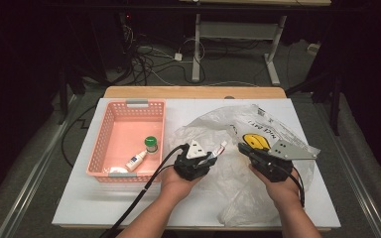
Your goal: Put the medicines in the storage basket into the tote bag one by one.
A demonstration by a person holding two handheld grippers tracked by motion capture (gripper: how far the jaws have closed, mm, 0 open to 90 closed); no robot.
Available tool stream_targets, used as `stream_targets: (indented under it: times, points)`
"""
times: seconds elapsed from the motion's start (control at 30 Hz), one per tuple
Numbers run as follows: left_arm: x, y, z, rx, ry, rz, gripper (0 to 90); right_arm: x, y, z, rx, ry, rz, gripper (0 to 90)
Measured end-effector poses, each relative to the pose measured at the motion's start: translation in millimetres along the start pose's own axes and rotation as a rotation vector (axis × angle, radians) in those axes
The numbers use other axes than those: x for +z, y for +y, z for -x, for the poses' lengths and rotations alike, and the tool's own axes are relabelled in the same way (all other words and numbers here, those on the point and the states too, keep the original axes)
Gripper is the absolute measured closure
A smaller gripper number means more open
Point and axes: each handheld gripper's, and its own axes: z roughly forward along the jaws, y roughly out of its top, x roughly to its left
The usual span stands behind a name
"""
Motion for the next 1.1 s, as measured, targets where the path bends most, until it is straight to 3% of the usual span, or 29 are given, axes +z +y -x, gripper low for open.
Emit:
stream_targets:
  times: [0.53, 1.1]
  points:
    - [30.8, 15.3, 4.8, 0.014, 0.009, -0.014, 69.2, -0.2, 2.3, 1.1, 0.007, 0.005, 0.011, 90.0]
    - [67.7, 17.9, 4.8, -0.009, 0.025, -0.025, 69.2, -0.9, 3.5, 3.7, 0.012, 0.007, 0.024, 90.0]
